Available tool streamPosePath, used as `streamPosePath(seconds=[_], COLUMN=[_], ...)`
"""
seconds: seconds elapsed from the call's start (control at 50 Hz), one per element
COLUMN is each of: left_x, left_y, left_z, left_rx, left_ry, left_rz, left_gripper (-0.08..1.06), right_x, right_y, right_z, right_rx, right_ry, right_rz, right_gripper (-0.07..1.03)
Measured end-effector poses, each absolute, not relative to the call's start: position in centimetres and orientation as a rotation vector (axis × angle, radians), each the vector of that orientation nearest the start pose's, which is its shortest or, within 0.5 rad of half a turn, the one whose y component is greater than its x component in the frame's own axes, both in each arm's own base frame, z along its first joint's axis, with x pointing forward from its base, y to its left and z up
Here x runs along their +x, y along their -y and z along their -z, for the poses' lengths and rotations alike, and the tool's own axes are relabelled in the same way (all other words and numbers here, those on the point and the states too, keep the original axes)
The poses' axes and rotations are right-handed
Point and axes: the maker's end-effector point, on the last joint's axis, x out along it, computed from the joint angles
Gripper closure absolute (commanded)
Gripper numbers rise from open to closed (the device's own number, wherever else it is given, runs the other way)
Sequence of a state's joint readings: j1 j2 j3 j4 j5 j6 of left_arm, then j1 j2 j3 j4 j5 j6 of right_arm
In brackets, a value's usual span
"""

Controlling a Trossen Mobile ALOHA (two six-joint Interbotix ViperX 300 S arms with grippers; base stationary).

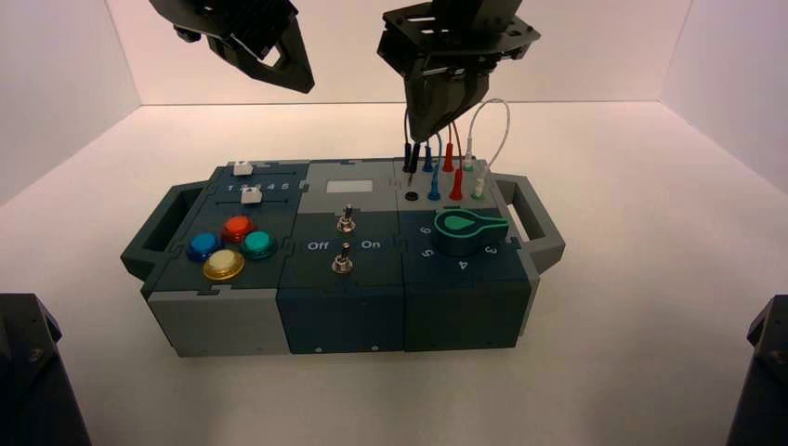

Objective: Insert the black wire.

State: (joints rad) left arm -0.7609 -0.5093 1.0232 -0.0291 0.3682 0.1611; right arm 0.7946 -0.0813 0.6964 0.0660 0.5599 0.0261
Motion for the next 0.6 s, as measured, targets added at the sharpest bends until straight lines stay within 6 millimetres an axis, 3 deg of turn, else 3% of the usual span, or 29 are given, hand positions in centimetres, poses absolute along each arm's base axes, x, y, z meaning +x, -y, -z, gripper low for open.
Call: streamPosePath(seconds=[0.6], left_x=[20.1], left_y=[19.4], left_z=[-13.4], left_rx=[0.452], left_ry=[-0.793], left_rz=[0.778], left_gripper=[1.01], right_x=[23.9], right_y=[-25.2], right_z=[-8.3], right_rx=[-0.391], right_ry=[-1.176], right_rz=[-0.673], right_gripper=[0.98])
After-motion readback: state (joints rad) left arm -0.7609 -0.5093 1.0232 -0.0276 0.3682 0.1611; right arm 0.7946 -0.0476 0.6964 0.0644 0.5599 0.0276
